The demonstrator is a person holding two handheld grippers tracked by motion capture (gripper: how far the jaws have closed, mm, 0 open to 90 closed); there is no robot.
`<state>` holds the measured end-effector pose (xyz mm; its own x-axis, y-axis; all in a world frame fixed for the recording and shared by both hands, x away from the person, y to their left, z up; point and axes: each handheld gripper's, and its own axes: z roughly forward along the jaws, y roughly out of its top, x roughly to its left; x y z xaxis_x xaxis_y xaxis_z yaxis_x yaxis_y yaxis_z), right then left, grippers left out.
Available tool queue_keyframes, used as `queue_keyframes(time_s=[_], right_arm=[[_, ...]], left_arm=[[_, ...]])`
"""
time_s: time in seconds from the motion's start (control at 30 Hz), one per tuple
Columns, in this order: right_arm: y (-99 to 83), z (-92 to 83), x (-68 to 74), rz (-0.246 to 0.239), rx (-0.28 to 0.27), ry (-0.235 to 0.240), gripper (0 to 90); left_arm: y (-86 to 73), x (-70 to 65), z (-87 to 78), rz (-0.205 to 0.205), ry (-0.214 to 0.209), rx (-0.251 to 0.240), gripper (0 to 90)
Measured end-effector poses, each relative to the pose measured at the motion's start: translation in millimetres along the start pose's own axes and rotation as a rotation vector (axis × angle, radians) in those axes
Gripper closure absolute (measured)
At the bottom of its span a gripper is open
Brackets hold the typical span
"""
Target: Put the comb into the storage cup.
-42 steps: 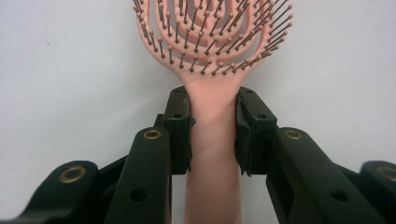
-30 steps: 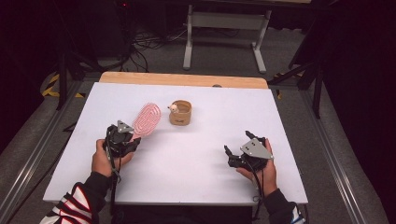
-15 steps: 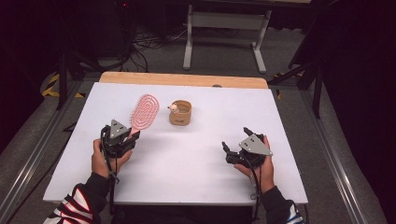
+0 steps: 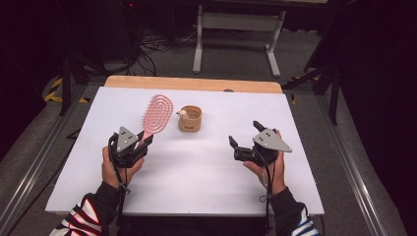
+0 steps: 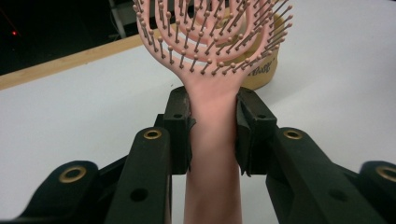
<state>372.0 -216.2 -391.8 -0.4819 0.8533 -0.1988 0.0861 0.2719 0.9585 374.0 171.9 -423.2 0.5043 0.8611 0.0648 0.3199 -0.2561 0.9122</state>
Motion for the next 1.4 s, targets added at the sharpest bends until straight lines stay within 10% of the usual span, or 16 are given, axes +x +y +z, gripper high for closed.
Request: queue_keyframes(time_s=[0.6,1.4], right_arm=[[36.5,25.1,17.5,0.13,-0.063,0.078,4.5],[60.8,23.9,63.1,0.097,-0.126,0.277,5.3]], left_arm=[[4.8,-18.8,-0.3,0.01,-0.04,-0.145,69.7],[5.8,-71.5,2.1,0.083,-0.14,-0.236,69.7]])
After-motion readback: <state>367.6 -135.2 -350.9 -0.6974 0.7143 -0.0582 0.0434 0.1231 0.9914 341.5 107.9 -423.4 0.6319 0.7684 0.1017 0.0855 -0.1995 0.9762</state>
